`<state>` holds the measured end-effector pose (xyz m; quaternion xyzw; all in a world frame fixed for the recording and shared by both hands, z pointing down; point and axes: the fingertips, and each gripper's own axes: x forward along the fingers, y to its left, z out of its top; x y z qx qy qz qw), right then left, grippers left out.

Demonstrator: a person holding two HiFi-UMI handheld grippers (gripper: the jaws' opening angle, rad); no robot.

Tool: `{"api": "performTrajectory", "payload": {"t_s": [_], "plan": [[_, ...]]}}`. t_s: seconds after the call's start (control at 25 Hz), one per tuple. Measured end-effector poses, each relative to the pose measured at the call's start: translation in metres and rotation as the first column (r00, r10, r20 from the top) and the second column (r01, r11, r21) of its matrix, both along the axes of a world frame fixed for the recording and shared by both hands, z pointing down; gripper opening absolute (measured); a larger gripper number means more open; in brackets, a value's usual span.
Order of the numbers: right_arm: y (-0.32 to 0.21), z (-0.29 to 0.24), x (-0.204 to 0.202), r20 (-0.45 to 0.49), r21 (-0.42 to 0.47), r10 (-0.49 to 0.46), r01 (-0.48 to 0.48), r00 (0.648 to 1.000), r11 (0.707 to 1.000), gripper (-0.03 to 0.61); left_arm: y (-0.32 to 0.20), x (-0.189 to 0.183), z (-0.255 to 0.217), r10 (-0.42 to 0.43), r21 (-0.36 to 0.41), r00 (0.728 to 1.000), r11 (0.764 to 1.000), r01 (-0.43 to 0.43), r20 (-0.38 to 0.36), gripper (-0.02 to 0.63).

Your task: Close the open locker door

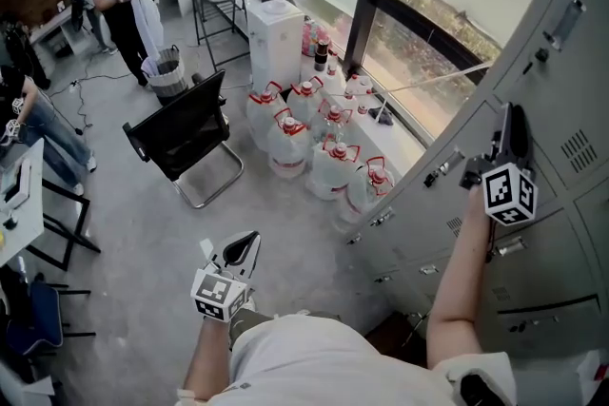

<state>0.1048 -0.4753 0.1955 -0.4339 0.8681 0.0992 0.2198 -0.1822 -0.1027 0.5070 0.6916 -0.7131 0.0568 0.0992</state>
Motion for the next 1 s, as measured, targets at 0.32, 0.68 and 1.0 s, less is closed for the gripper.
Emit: {"api": "performTrajectory", "payload": {"t_s": [0.32, 0.68, 1.0], "plan": [[-0.005, -0.001, 0.001, 0.029, -0.01, 0.006, -0.005, 1.0, 1.0, 0.094, -0.004, -0.003, -0.001, -0.003, 0.004, 1.0, 1.0, 0.003, -0.001, 0.003], [0.029, 0.025, -0.03, -0.065, -0.009, -0.066, 0.065, 0.996, 0.998, 0.097, -0.018, -0.004, -0.003, 0.061, 0.012, 0.998, 0.998, -0.061, -0.004, 0.003], [0.096, 0.078, -0.08, -0.201, -0.042, -0.168, 0.162, 0.965, 0.986, 0.084, -0.025, -0.013, -0.007, 0.137, 0.031, 0.99, 0.99, -0.137, -0.021, 0.002]]}}
